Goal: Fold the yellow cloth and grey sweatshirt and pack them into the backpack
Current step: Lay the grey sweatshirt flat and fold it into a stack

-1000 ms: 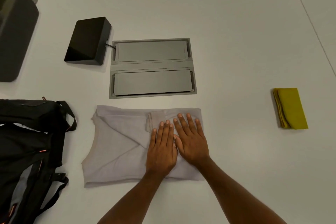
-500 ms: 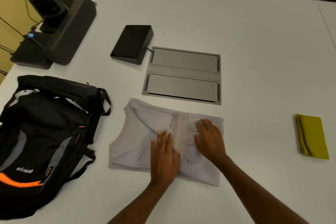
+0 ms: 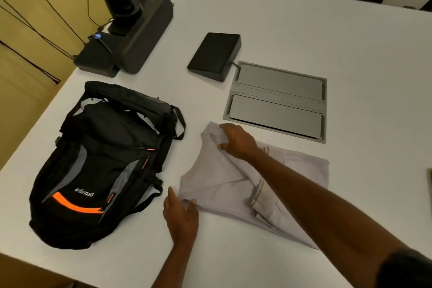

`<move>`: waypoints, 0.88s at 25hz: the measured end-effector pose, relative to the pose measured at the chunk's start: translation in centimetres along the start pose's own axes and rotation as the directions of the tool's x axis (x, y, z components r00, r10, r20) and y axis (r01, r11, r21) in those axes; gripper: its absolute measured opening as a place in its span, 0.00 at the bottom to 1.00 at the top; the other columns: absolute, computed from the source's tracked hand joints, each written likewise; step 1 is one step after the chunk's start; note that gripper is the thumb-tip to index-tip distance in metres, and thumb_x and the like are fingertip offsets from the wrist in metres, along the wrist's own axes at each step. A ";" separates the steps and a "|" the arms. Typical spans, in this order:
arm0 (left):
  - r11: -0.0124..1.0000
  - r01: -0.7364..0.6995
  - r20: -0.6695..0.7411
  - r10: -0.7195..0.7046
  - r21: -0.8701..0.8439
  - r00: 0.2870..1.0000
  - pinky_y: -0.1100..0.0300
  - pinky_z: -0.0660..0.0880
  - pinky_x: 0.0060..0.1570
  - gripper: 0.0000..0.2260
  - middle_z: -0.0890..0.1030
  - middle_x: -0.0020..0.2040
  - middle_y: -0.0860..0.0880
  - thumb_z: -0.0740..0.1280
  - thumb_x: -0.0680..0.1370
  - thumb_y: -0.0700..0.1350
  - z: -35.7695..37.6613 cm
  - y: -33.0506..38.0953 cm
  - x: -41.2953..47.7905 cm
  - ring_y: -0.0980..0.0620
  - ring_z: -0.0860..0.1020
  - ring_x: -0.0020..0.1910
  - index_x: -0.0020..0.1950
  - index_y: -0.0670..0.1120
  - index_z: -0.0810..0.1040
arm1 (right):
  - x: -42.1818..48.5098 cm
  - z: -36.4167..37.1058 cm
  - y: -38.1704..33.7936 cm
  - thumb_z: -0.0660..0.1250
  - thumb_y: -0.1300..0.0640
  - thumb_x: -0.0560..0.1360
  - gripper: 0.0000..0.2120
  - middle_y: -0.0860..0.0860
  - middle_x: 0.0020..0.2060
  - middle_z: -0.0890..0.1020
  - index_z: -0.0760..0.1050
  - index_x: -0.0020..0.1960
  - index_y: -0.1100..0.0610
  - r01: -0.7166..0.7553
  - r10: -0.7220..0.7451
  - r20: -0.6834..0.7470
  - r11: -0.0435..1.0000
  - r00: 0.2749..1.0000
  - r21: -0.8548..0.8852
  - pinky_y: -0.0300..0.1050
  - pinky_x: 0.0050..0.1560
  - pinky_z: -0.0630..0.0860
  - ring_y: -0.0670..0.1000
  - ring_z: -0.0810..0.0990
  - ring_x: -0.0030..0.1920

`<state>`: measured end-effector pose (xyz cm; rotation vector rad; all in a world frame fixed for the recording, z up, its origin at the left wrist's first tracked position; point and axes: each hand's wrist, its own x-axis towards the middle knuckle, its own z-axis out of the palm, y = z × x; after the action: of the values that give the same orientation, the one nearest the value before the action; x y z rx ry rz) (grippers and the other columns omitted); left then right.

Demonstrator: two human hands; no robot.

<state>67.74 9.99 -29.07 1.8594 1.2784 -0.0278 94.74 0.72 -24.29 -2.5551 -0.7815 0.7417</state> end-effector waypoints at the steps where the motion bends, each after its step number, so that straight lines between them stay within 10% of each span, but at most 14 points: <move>1: 0.998 0.024 0.006 -0.023 -0.060 1.000 0.38 0.75 0.71 0.37 0.70 0.77 0.36 0.75 0.80 0.40 -0.3 -0.1 0.5 0.34 0.73 0.73 0.85 0.43 0.60 | 1.2 0.1 -0.5 0.75 0.48 0.78 0.39 0.54 0.81 0.66 0.61 0.83 0.54 0.000 0.001 0.024 1.000 1.000 -0.015 0.55 0.75 0.68 0.58 0.66 0.79; 9: 0.923 0.253 0.130 -0.223 -0.291 0.966 0.57 0.77 0.51 0.17 0.83 0.49 0.50 0.79 0.77 0.44 -3.1 0.2 1.7 0.47 0.82 0.50 0.64 0.45 0.81 | 6.1 0.3 -0.8 0.74 0.58 0.75 0.12 0.60 0.53 0.83 0.79 0.55 0.63 -0.017 0.016 -0.005 0.991 1.000 -0.134 0.49 0.43 0.75 0.61 0.83 0.54; 13: 0.933 0.240 0.170 -0.200 -0.269 0.965 0.59 0.75 0.39 0.06 0.84 0.45 0.48 0.77 0.79 0.46 -4.5 0.8 0.3 0.46 0.81 0.46 0.50 0.46 0.83 | 4.6 -2.2 -0.7 0.78 0.54 0.74 0.10 0.50 0.47 0.83 0.85 0.52 0.59 0.003 -0.004 -0.015 0.995 1.000 -0.098 0.53 0.48 0.80 0.54 0.82 0.49; 18: 0.958 -0.095 0.135 0.135 -0.272 0.982 0.59 0.76 0.41 0.08 0.82 0.41 0.53 0.78 0.77 0.47 -6.3 3.9 -4.9 0.55 0.79 0.41 0.47 0.51 0.80 | 0.4 -7.8 0.9 0.77 0.54 0.77 0.10 0.50 0.50 0.85 0.86 0.56 0.56 0.007 -0.004 -0.050 0.998 0.999 0.064 0.50 0.53 0.80 0.51 0.81 0.49; 22: 0.836 -0.496 0.163 0.536 -0.234 0.828 0.64 0.74 0.39 0.11 0.81 0.43 0.56 0.78 0.76 0.42 -4.7 5.6 -9.5 0.55 0.78 0.41 0.46 0.55 0.79 | -4.7 -13.2 3.8 0.73 0.62 0.80 0.04 0.56 0.44 0.88 0.85 0.53 0.56 -0.179 0.180 0.032 0.919 0.983 0.350 0.48 0.44 0.85 0.54 0.88 0.42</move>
<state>65.54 5.32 -18.30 1.9223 0.5683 0.1648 100.59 -7.47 -13.83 -2.3160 -0.3721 0.8511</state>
